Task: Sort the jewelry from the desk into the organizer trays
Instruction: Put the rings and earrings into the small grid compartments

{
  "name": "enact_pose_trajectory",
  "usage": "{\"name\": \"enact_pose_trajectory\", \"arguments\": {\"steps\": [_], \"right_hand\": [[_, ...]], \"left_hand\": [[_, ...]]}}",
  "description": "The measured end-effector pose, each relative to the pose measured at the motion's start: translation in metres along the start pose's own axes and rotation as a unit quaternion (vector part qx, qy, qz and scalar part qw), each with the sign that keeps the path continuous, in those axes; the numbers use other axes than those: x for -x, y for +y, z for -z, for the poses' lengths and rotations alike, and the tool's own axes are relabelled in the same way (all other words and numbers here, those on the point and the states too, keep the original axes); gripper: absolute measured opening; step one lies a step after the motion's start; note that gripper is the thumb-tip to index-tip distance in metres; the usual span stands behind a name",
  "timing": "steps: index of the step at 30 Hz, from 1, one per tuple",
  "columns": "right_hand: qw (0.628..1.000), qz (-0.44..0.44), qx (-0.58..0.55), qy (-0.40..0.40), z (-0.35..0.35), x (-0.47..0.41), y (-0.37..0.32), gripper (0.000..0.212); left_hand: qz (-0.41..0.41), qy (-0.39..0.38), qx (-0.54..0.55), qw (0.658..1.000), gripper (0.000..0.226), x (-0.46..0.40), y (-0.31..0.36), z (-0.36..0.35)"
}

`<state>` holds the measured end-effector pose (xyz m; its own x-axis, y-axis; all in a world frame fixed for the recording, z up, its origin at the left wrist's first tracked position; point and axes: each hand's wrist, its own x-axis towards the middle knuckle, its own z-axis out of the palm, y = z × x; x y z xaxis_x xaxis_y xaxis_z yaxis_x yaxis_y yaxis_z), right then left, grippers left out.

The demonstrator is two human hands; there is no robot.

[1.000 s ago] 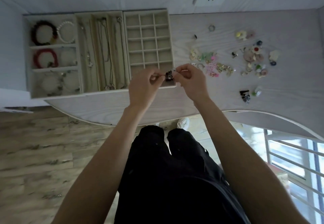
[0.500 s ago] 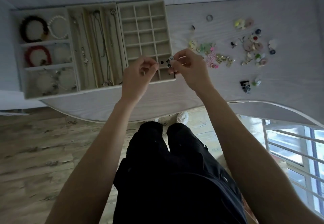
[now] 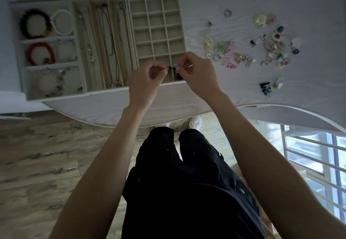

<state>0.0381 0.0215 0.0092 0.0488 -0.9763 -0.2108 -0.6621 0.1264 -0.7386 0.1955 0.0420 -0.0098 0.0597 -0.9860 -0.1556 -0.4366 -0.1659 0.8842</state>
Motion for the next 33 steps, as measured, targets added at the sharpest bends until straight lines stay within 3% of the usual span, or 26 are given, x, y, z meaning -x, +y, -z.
{"name": "enact_pose_trajectory", "arguments": {"steps": [7,11,13,19,23,29,33], "right_hand": [[0.994,0.04,0.1,0.011,0.0,0.009,0.001,0.009],[0.984,0.077,0.095,0.127,0.011,0.019,0.012,0.016],[0.98,0.078,0.111,0.148,0.012,0.022,0.019,0.016],[0.974,0.1,0.153,0.132,-0.004,0.015,0.027,0.009],[0.965,0.111,0.17,0.163,-0.003,0.011,0.026,0.009],[0.966,0.138,0.17,0.138,0.007,0.017,0.029,0.023],[0.958,0.151,0.235,0.068,0.004,0.018,0.03,0.029]], "left_hand": [[-0.03,-0.006,-0.023,0.999,0.009,0.001,0.003,-0.003],[-0.06,-0.02,-0.046,0.997,0.009,-0.001,0.007,-0.007],[-0.061,-0.03,-0.066,0.995,0.01,-0.005,0.01,-0.011],[-0.078,-0.056,-0.143,0.985,0.015,-0.011,0.017,-0.023],[-0.126,-0.086,-0.205,0.967,0.025,-0.015,0.019,-0.029],[-0.228,0.024,-0.293,0.928,0.019,-0.01,0.007,-0.012],[-0.259,0.006,-0.354,0.899,0.02,-0.003,0.002,-0.013]]}}
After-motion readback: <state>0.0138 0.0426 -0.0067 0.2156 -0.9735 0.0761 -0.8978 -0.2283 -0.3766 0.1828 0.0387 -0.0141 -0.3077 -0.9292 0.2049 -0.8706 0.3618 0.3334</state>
